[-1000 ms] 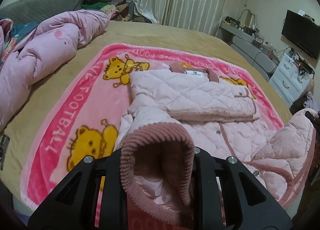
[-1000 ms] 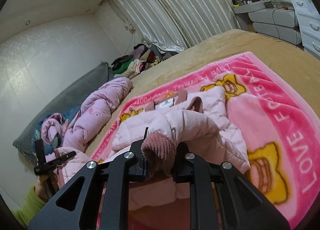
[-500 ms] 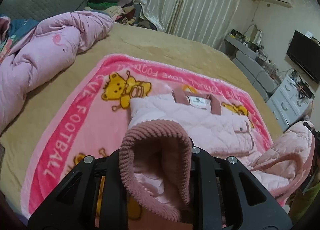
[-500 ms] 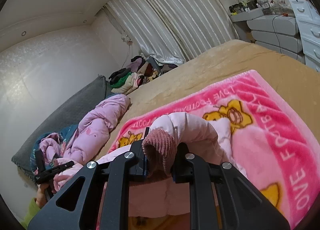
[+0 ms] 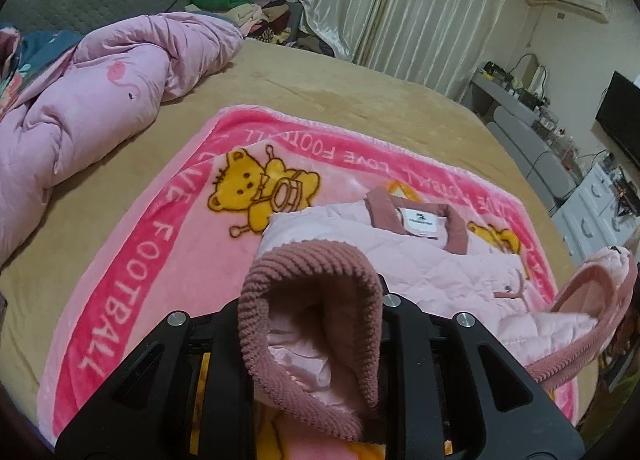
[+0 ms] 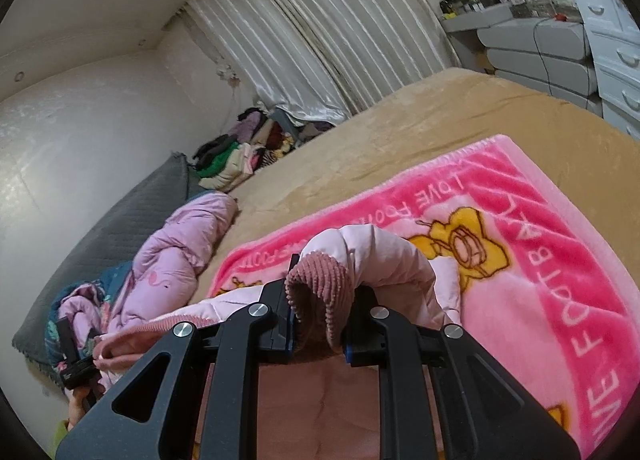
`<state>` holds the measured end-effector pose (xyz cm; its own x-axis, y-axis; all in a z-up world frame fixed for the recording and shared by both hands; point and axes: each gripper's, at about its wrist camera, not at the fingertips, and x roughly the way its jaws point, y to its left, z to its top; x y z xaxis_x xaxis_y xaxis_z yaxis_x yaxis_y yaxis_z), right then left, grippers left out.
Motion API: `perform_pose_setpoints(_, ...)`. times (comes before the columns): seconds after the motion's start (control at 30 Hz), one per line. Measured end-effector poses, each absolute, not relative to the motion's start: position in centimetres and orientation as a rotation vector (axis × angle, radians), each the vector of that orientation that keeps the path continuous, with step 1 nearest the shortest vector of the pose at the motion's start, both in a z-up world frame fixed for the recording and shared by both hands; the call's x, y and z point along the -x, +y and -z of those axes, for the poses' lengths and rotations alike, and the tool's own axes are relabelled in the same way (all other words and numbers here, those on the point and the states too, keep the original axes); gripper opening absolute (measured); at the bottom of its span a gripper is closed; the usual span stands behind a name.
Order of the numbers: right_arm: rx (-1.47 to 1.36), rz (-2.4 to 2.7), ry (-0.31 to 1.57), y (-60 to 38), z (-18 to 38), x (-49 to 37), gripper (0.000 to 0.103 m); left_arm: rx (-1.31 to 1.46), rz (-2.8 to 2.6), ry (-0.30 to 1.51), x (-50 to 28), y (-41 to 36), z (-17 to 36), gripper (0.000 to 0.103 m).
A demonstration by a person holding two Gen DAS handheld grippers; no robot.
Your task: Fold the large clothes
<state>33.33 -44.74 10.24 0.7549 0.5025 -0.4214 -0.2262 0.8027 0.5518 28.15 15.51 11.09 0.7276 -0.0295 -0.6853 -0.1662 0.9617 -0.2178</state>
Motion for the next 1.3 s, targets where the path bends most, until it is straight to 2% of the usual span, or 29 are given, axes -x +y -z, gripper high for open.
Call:
perform_pose_setpoints(0.83,-0.414,-0.267,0.738,-42.9,-2.3,-40.4,0.016,0.222,-0.08,0.77,-33.4,15.7,-4.5,0.023)
perform_pose_setpoints(0.93,-0.47,-0.288,0.74,-43.1,-2.0,-40.7,0.021,0.218,-0.078,0.771,-33.6,15.7,-4.3,0.023)
perform_pose_setpoints(1.13,-0.574,-0.36,0.727,-44.2,-2.2,-40.7,0.033,0.216,-0.074,0.774,-33.8,15.6,-4.0,0.023)
perform_pose_setpoints(1.17,-0.58,-0.371,0.723,-44.2,-2.3,-40.7,0.038,0.212,-0.074,0.773,-33.8,15.6,-4.0,0.023)
perform_pose_setpoints(1.2,-0.598,-0.405,0.713,-44.2,-2.5,-40.5,0.06,0.214,-0.074,0.773,-33.8,15.6,-4.0,0.023)
perform_pose_setpoints(1.23,-0.614,-0.427,0.7,-44.3,-2.7,-40.3,0.072,0.213,-0.07,0.773,-33.8,15.6,-3.9,0.024)
perform_pose_setpoints(1.27,-0.612,-0.422,0.691,-44.1,-2.9,-40.0,0.089,0.212,-0.068,0.772,-33.8,15.6,-3.9,0.024)
perform_pose_setpoints(1.3,-0.6,-0.418,0.688,-43.9,-3.2,-39.9,0.091,0.21,-0.068,0.773,-33.9,15.5,-3.8,0.024)
